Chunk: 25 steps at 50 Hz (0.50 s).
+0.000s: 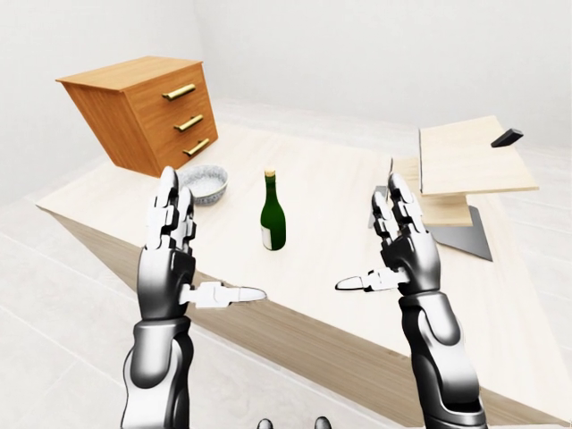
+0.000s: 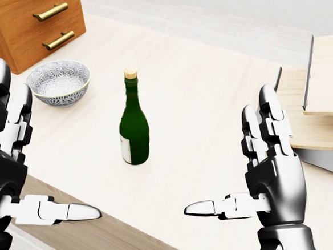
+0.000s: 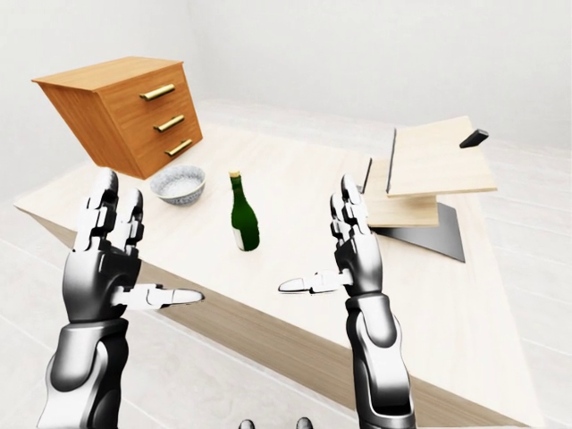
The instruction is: Put the wine bottle on the wine rack.
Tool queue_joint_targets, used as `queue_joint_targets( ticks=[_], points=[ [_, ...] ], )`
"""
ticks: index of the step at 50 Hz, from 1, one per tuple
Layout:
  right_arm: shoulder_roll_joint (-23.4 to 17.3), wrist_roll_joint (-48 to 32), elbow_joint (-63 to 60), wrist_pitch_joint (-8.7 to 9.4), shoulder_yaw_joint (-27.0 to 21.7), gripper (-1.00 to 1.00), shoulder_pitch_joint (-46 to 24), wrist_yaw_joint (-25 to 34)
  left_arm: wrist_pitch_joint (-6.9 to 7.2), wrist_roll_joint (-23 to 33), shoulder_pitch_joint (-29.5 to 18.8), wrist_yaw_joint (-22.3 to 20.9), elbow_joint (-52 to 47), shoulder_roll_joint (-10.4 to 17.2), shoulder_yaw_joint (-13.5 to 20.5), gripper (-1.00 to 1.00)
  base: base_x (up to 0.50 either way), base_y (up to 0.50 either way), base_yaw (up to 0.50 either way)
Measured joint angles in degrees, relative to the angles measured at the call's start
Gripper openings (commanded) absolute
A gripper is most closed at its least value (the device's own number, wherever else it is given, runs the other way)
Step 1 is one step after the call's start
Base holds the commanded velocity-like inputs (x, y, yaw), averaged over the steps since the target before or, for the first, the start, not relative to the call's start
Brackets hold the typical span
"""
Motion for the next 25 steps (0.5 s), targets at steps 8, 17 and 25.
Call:
queue_joint_targets(
  ticks=[8, 17, 25],
  points=[
    [0.0, -0.3, 0.5, 0.0, 0.1, 1.0, -0.3, 0.0, 0.0, -0.8, -0.1, -0.1, -0.4, 0.1, 1.3, 1.0, 0.32, 0.14, 0.0],
    [0.1, -0.6, 1.5, 0.0, 0.3, 1.0, -0.8, -0.1, 0.0, -1.5, 0.0, -0.2, -1.2, 0.2, 2.5, 1.0, 0.02, 0.01, 0.0],
    [0.1, -1.3, 2.4, 0.0, 0.5, 1.0, -1.2, -0.2, 0.0, -1.9, 0.1, -0.4, -1.7, 0.1, 3.1, 1.0, 0.0, 0.0, 0.33]
  ],
)
